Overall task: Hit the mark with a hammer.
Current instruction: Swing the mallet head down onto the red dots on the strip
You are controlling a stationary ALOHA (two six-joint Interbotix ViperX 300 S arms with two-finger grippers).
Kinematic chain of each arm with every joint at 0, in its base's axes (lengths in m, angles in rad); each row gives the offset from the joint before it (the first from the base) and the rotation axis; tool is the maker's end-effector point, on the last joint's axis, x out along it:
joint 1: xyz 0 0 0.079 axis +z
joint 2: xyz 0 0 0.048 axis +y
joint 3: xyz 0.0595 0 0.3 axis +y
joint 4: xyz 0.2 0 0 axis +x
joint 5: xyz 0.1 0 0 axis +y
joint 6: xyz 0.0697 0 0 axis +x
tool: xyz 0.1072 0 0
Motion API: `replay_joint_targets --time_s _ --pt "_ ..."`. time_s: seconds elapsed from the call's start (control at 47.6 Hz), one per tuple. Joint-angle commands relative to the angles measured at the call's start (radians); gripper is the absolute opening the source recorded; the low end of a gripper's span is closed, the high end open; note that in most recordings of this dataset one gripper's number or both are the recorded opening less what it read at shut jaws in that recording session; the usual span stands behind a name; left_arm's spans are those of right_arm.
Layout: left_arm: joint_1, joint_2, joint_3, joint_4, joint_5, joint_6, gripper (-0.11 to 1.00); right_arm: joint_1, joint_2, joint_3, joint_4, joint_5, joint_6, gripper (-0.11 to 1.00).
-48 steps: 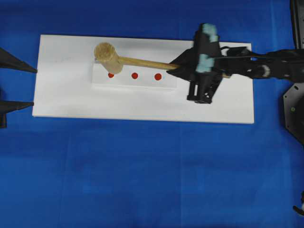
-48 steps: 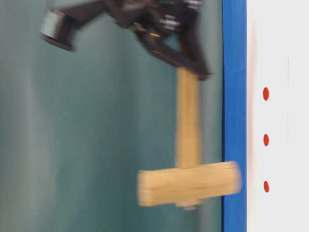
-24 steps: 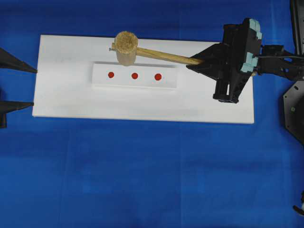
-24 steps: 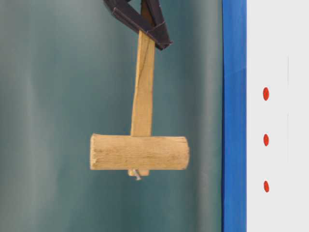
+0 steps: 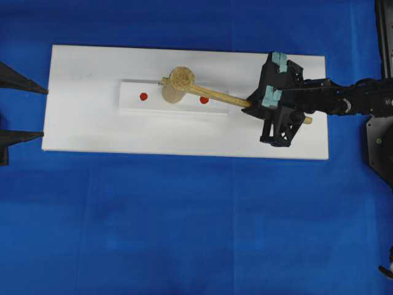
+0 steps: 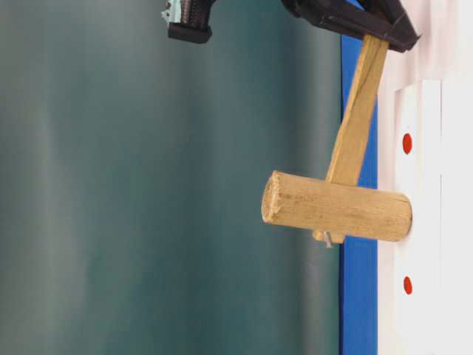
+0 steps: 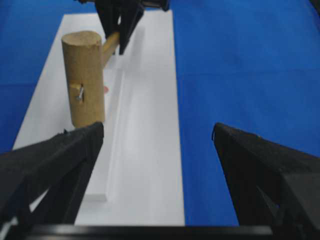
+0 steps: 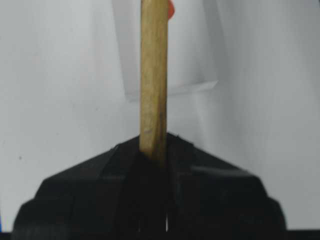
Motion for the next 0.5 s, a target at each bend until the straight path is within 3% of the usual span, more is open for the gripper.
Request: replay_joint_targets --time_s 0.0,0.189,0.483 --pt "0.003 0.006 -0.011 0.0 -0.005 -0.002 0.88 0.002 -0.051 -0.008 0.002 -0.014 -0.008 0.02" --pt "0.003 0.006 -0.009 0.0 -0.005 -0.005 0.88 0.002 -0.195 0.011 -0.012 -0.015 -0.02 0.02" --pt "0.003 0.006 -0.009 0.0 -0.005 -0.002 0.88 0.0 -0.494 0.133 -0.02 -0.015 -0.02 0.02"
